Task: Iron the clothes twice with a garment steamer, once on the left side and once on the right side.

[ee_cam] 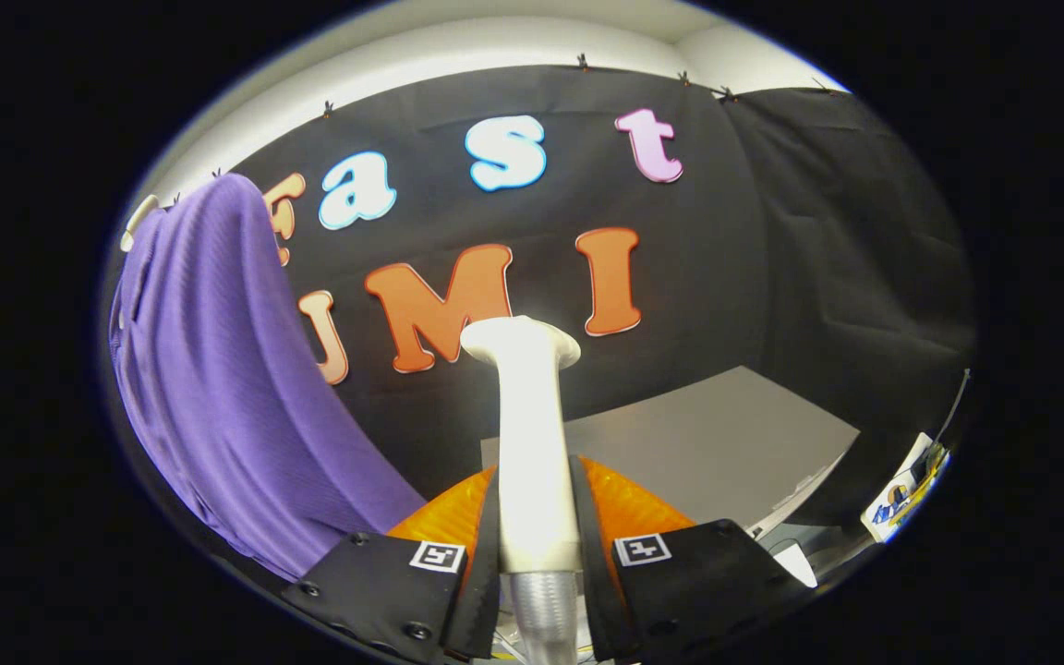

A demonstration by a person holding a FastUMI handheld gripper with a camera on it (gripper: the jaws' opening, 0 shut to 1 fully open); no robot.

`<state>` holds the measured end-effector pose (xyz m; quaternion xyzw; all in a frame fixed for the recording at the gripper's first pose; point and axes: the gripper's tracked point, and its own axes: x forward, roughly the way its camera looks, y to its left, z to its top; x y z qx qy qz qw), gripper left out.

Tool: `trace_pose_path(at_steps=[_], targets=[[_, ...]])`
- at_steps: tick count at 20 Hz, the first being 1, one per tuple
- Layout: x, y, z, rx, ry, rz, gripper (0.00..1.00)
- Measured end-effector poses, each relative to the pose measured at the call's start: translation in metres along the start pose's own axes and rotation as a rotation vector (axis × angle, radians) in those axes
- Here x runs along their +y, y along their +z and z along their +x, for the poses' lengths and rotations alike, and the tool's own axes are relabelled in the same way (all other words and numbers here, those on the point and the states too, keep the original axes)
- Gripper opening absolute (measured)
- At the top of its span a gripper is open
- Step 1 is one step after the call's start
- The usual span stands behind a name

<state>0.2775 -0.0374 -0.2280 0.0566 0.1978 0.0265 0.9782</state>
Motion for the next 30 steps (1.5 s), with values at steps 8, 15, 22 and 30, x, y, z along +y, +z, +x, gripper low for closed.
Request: trace_pose_path(at_steps=[8, 15, 22, 30], targets=[[0.016, 0.028, -0.129, -0.164, -0.049, 0.022, 0.45], [0.051, 0.021, -0.206, -0.274, -0.064, 0.001, 0.45], [0.106, 0.003, -0.234, -0.333, -0.043, -0.044, 0.45], [0.16, -0.014, -0.227, -0.35, 0.007, -0.086, 0.45]])
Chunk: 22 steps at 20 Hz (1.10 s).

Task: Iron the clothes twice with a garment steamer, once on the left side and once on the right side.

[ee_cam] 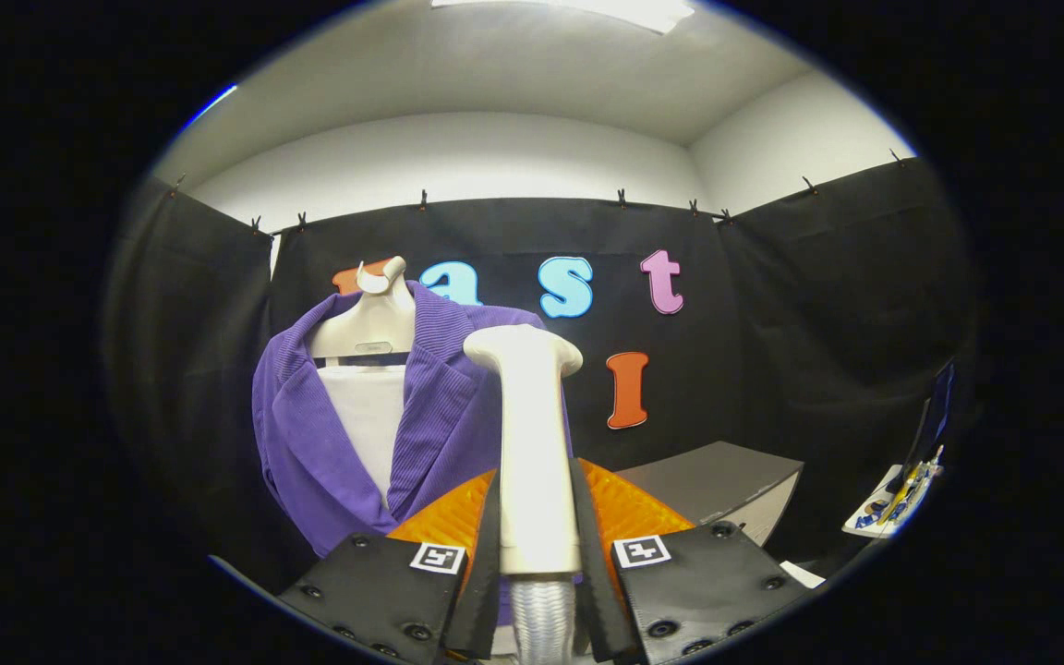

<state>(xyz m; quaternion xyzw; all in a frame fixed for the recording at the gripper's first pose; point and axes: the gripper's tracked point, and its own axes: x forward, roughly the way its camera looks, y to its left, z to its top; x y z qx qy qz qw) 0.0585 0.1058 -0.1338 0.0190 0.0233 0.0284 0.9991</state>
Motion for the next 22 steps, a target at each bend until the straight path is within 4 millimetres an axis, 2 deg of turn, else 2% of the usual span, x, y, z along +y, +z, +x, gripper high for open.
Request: trace_pose_path(at_steps=[7, 16, 22], targets=[[0.011, -0.025, 0.005, 0.019, -0.006, -0.036, 0.45], [0.009, -0.061, -0.013, 0.029, -0.021, -0.098, 0.45], [0.013, -0.106, -0.021, 0.098, -0.015, -0.102, 0.45]])
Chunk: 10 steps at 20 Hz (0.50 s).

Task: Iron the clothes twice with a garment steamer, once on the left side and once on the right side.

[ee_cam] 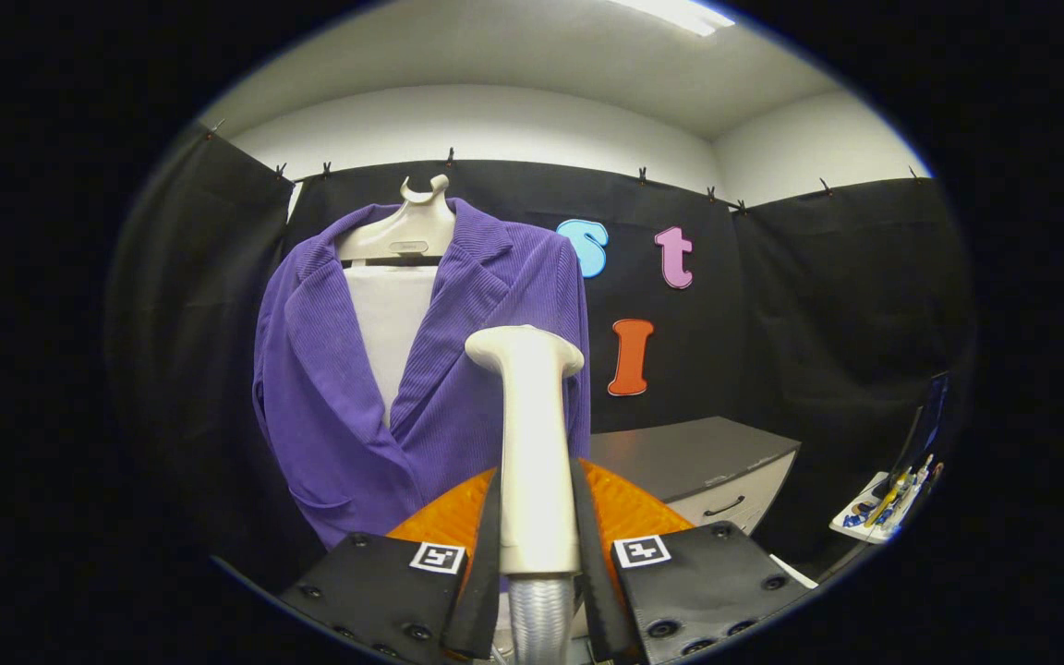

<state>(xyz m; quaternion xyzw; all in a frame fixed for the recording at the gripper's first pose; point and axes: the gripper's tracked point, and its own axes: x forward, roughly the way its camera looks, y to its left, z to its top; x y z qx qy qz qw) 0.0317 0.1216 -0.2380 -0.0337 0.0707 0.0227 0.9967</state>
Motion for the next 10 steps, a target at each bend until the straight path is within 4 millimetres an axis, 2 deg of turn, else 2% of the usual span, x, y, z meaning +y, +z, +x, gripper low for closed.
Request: trace_pose_path(at_steps=[10], targets=[[0.012, -0.074, -0.007, 0.112, 0.004, 0.009, 0.45]])
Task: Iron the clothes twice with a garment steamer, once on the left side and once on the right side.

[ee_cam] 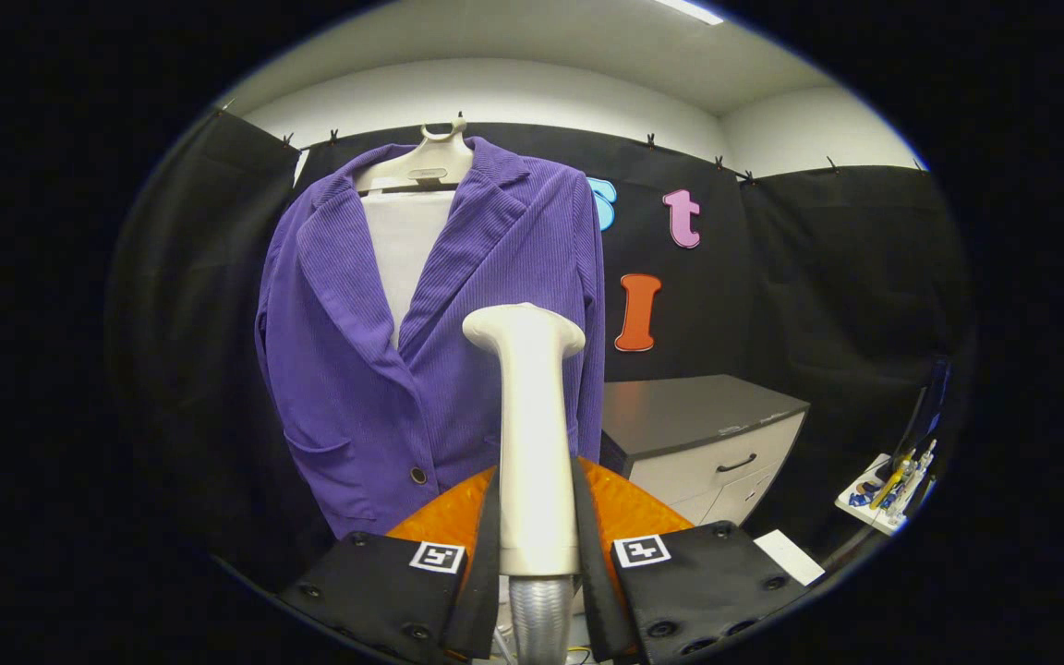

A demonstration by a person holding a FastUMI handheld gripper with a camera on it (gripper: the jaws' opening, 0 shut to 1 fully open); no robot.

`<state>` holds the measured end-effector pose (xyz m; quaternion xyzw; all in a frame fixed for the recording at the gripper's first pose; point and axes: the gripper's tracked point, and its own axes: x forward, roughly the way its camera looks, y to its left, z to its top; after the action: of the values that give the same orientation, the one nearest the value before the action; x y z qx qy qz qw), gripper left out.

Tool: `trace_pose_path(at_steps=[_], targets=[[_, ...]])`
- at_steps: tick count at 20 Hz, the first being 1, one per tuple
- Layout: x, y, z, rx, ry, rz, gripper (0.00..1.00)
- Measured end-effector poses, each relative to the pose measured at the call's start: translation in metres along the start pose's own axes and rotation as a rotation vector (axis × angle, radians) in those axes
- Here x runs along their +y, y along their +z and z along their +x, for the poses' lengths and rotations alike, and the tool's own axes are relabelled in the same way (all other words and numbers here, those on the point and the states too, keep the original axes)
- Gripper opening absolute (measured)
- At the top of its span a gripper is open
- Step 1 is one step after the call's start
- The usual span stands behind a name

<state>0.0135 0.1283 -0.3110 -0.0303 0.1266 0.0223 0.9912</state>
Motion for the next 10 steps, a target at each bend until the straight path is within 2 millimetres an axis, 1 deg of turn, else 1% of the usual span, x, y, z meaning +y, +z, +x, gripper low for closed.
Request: trace_pose_path(at_steps=[10], targets=[[0.006, -0.079, -0.006, 0.122, -0.027, -0.004, 0.45]])
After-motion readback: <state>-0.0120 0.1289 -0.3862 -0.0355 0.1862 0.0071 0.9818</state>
